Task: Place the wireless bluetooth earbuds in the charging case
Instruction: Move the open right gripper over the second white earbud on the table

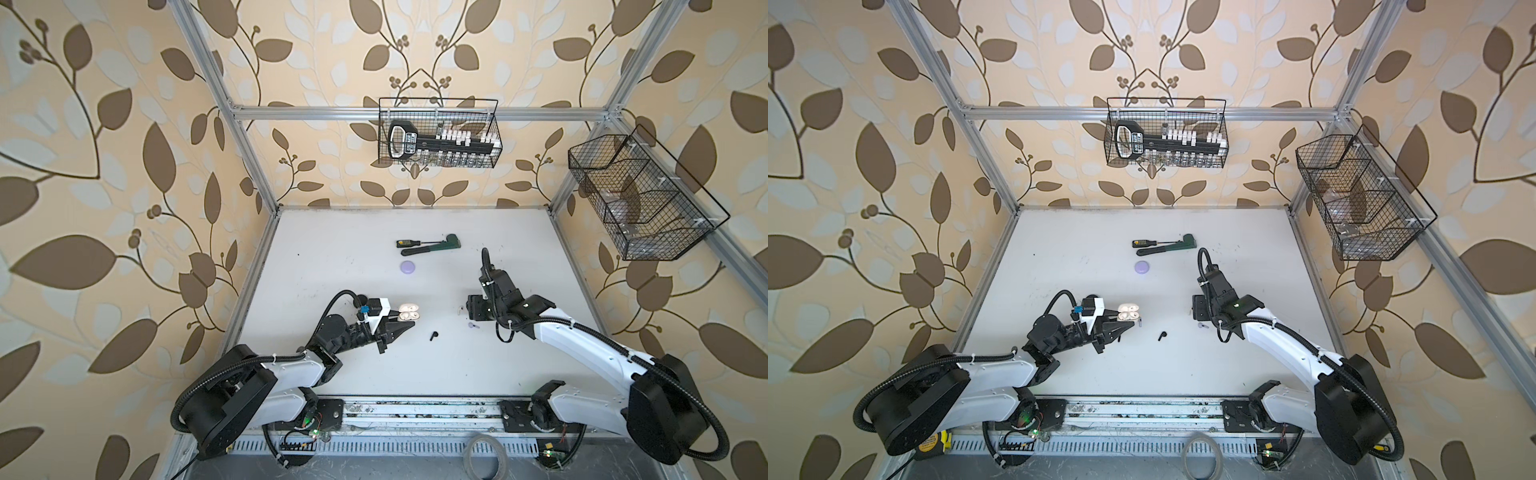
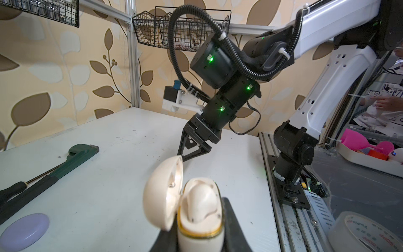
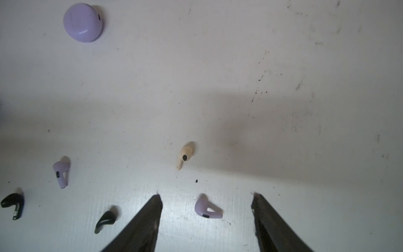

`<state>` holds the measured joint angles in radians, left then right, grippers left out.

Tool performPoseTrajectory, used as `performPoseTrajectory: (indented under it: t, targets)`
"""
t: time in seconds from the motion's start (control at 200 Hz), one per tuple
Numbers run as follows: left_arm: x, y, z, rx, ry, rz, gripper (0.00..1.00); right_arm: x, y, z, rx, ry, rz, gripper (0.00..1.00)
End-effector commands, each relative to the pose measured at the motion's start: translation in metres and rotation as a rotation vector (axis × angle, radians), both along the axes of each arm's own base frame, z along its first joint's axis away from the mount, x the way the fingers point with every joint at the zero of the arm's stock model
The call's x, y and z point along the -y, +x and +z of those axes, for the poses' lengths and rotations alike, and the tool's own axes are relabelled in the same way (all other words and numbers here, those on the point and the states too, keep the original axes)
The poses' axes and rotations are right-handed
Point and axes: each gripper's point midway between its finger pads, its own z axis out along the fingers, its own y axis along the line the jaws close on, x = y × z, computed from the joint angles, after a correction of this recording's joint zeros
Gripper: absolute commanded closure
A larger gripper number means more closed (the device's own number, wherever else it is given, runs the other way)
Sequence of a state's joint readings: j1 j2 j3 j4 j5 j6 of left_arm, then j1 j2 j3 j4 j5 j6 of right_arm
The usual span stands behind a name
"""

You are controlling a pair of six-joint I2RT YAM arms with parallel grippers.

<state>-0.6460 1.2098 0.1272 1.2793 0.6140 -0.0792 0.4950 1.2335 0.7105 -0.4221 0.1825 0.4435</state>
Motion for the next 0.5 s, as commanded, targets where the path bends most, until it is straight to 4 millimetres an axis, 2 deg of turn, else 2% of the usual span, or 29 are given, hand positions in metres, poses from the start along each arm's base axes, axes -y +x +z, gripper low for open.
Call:
performPoseTrajectory:
  t: [0.0, 0.17, 0.5]
  targets:
    - [-0.001, 0.0, 0.012, 0.062, -0.015, 0.003, 1.0, -0.004, 0.002, -0.01, -0.02, 0.002, 0.017, 0.33]
    - [-0.001, -0.001, 0.011, 0.055, -0.019, -0.006, 1.0, -0.01, 0.001, -0.026, -0.067, -0.004, 0.032, 0.35]
    - [-0.003, -0.002, 0.015, 0.056, -0.017, 0.0, 1.0, -0.01, 0.008, -0.041, -0.114, -0.083, 0.017, 0.39]
